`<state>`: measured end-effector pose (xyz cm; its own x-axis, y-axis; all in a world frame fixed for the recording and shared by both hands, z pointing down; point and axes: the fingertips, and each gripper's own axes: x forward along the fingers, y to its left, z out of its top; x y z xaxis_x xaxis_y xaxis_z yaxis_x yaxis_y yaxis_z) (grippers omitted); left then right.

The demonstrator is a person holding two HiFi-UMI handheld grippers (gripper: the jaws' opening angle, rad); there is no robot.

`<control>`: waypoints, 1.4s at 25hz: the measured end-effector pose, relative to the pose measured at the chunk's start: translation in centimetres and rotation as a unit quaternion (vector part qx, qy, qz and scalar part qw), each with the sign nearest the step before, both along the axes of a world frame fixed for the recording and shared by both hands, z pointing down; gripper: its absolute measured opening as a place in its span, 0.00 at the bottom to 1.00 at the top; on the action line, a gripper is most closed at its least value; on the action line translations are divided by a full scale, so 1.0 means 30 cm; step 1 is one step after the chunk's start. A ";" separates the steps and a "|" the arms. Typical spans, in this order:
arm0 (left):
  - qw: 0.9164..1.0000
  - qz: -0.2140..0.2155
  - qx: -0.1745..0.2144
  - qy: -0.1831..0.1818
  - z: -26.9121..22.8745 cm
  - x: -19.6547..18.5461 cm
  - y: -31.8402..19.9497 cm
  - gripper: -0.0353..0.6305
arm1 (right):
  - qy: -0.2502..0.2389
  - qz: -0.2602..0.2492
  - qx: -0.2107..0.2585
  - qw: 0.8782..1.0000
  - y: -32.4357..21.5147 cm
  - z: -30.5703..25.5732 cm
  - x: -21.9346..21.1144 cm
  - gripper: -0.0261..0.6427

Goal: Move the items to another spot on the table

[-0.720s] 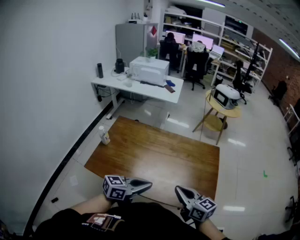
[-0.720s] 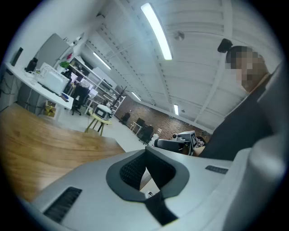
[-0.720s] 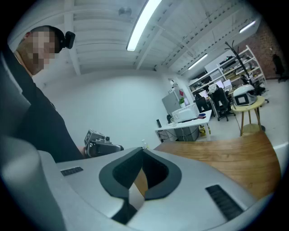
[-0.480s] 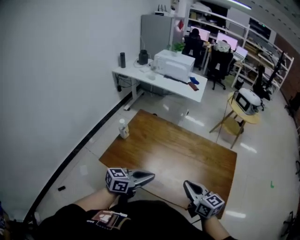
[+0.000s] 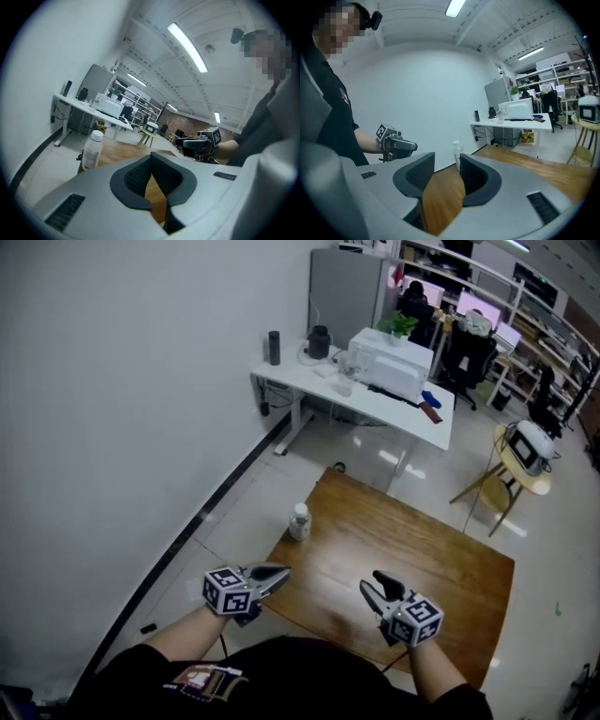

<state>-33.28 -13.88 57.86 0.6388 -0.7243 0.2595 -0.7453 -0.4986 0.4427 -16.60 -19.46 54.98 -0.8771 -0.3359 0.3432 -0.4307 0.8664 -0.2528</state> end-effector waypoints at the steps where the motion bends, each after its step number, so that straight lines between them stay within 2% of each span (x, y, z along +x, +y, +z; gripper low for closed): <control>1: 1.000 -0.014 0.000 -0.005 0.013 -0.051 -0.022 0.04 | 0.016 -0.013 0.010 1.000 -0.033 0.018 -0.055 0.33; 4: 0.998 -0.048 0.002 -0.028 0.054 -0.156 -0.083 0.04 | 0.049 -0.053 0.028 0.997 -0.129 0.091 -0.213 0.42; 9: 0.993 -0.097 0.004 -0.063 0.128 -0.237 -0.182 0.04 | 0.087 -0.116 0.047 0.988 -0.295 0.287 -0.472 0.52; 13: 0.992 -0.117 0.002 -0.044 0.182 -0.246 -0.211 0.04 | 0.151 -0.151 0.071 0.974 -0.360 0.481 -0.630 0.61; 17: 0.992 -0.122 -0.015 -0.018 0.258 -0.276 -0.195 0.04 | 0.180 -0.139 0.086 0.970 -0.408 0.589 -0.756 0.65; 19: 0.993 -0.114 -0.028 -0.008 0.294 -0.271 -0.171 0.04 | 0.182 -0.128 0.080 0.972 -0.421 0.619 -0.798 0.65; 22: 0.996 -0.079 -0.035 -0.022 0.313 -0.269 -0.147 0.04 | 0.186 -0.110 0.079 0.973 -0.443 0.649 -0.861 0.65; 25: 0.997 -0.061 -0.040 -0.020 0.311 -0.280 -0.124 0.04 | 0.198 -0.099 0.090 0.971 -0.459 0.672 -0.889 0.63; 27: 0.998 -0.046 -0.040 -0.024 0.310 -0.280 -0.109 0.04 | 0.201 -0.092 0.089 0.971 -0.468 0.673 -0.888 0.51; 31: 0.999 -0.021 -0.037 -0.030 0.303 -0.286 -0.113 0.04 | 0.203 -0.082 0.085 0.972 -0.483 0.649 -0.863 0.49; 35: 0.999 0.007 -0.029 -0.031 0.272 -0.210 -0.121 0.04 | 0.202 -0.082 0.084 0.972 -0.479 0.617 -0.761 0.49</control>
